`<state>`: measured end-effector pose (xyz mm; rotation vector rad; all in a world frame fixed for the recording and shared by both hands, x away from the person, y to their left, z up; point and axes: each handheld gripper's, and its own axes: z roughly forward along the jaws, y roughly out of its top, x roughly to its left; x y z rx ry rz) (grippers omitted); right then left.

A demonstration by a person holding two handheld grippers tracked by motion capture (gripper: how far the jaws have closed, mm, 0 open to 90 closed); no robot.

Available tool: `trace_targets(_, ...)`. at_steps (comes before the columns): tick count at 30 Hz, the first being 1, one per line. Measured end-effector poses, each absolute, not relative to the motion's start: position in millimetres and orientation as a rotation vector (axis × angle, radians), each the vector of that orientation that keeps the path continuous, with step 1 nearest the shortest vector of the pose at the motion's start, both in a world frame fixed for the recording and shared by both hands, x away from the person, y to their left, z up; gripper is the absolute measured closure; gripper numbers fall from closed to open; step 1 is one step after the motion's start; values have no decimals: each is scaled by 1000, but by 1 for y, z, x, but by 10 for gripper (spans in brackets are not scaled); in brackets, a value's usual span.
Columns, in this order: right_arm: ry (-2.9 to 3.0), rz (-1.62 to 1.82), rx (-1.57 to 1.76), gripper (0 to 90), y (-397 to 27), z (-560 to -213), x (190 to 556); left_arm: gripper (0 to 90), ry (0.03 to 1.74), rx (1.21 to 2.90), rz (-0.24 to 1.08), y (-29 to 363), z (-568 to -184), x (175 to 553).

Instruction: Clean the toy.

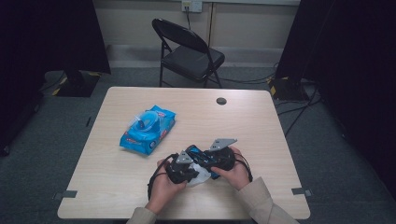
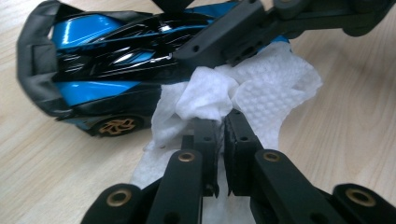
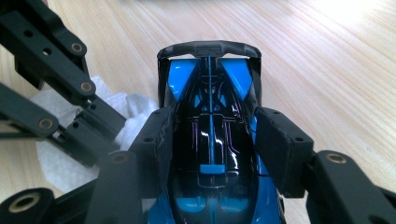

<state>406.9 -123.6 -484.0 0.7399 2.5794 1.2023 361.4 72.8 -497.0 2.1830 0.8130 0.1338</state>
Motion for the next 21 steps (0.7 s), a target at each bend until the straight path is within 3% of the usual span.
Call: trace_targets(21,2577,1216,748,476,-125,-485,407,853,781,2208,115,57,-495,355)
